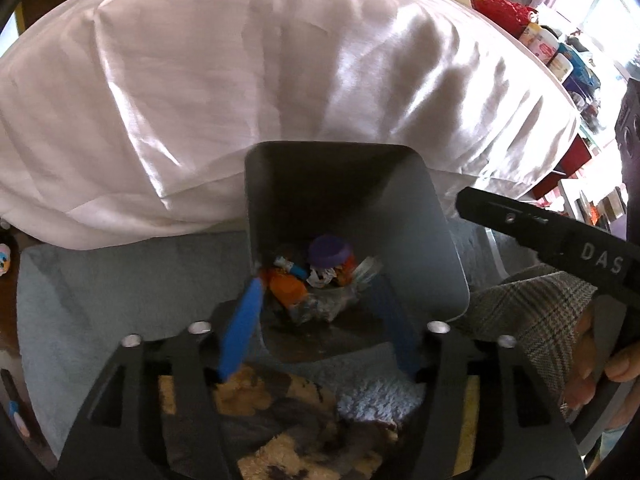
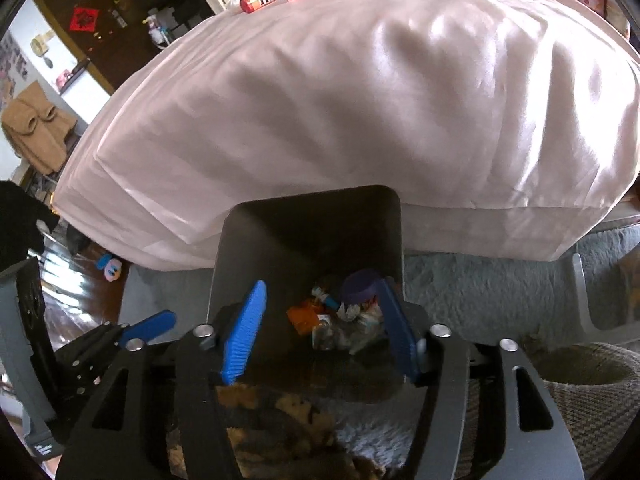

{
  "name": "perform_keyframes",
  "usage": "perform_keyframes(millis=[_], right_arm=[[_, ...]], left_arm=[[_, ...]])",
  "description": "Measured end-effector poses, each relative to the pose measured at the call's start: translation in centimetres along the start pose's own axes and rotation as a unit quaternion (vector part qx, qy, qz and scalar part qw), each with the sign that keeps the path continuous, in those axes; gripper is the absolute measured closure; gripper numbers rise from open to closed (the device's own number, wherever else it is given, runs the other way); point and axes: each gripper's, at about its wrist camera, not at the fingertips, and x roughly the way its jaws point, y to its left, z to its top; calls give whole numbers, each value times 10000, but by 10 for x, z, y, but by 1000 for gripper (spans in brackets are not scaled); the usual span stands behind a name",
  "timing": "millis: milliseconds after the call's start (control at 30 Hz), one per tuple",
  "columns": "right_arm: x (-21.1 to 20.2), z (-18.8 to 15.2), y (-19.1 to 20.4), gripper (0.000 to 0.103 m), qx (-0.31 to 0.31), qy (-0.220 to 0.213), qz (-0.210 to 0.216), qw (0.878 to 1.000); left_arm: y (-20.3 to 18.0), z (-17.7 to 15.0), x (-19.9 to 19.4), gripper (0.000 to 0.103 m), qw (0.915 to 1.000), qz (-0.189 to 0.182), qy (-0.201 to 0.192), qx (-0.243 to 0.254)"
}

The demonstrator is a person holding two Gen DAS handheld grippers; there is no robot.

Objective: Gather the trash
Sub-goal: 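Lower the balloon and foil piece into the black bin and open both grippers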

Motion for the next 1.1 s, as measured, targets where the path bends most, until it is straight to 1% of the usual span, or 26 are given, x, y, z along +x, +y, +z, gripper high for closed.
perform_keyframes(millis=[33,67,167,233,300,400,533,667,800,967,1033,1100], right_arm=[[-1,2,0,30,13,-26,-1,10000],[-5,4,-1,28,34,-84,-4,10000],[-15,12,-3,26,97,-226,-2,9997],[-24,18,-5,17,134,-356,-29,9993],[-34,25,-6,17,129,-508,-54,9986],[-48,39,-8,17,123,-681,-71,9976],[-61,63,-10,17,162,-905,-177,9956],[-68,98,-11,17,203,-1130,-321,9929],[-62,133,-8,17,242,-1207,-329,9918],[-47,179,3,17,276,-1258,-324,9911],[-41,193,5,17,356,-1276,-337,9906],[-33,209,6,17,565,-1331,-344,9889]], left_arm=[[2,1,-2,34,10000,20,-26,-19],[4,3,-5,29,10000,41,-59,-34],[9,9,-15,20,9998,114,-168,-83],[12,16,-23,17,9995,133,-265,-93],[14,25,-33,14,9990,181,-399,-63],[11,37,-45,12,9981,228,-570,31],[11,61,-58,11,9968,282,-723,200],[12,91,-66,11,9943,431,-917,326],[12,125,-69,11,9918,505,-1077,474],[14,176,-64,11,9893,584,-1202,590],[17,197,-60,11,9888,590,-1226,616],[19,217,-55,11,9882,582,-1247,667]])
